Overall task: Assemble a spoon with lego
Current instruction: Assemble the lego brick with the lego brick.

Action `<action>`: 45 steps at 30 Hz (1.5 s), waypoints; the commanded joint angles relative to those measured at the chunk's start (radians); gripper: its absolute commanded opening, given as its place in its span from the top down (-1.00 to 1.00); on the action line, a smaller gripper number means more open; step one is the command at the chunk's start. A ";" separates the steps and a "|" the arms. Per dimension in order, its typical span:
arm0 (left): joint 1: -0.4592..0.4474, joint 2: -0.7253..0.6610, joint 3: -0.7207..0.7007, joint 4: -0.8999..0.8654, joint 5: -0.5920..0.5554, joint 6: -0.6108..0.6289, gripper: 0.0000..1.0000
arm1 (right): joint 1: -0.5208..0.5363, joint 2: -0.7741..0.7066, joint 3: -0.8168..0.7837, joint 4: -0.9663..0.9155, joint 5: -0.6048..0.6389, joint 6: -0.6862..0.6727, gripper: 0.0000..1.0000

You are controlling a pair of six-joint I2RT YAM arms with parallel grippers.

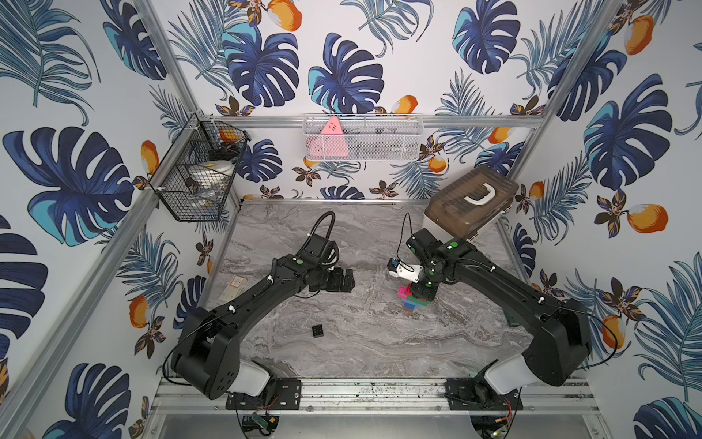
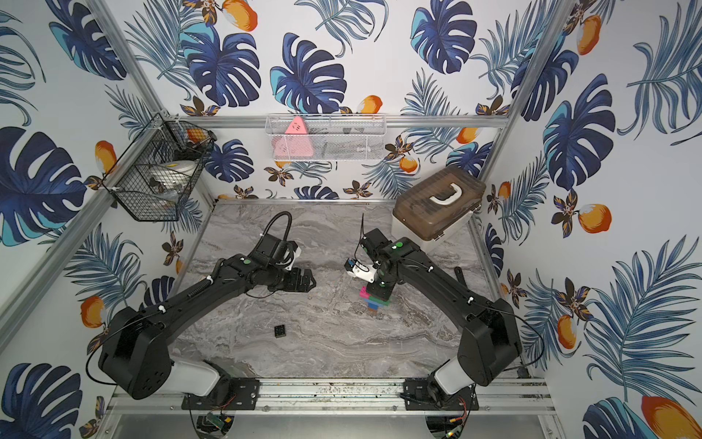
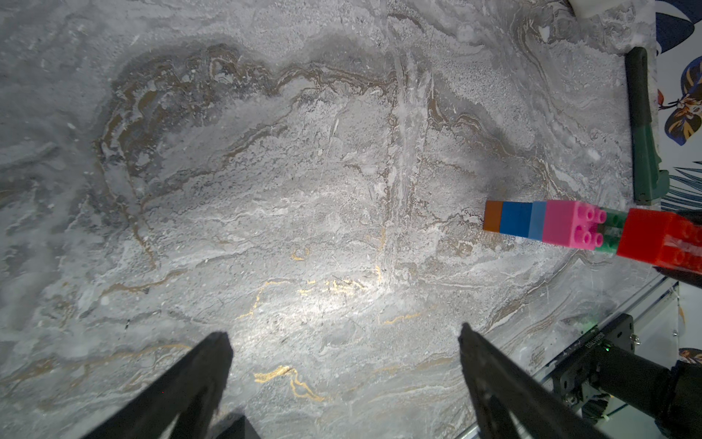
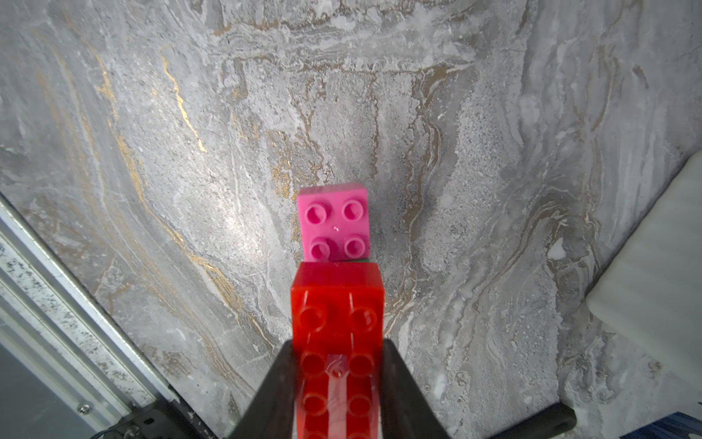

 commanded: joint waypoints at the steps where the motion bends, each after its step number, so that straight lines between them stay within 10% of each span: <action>1: -0.002 0.002 0.008 0.007 -0.009 -0.009 -0.98 | 0.000 -0.009 -0.014 0.037 -0.020 -0.006 0.50; 45: -0.004 -0.009 0.019 -0.023 -0.033 0.002 -0.98 | 0.000 0.019 -0.070 0.072 0.004 -0.020 0.53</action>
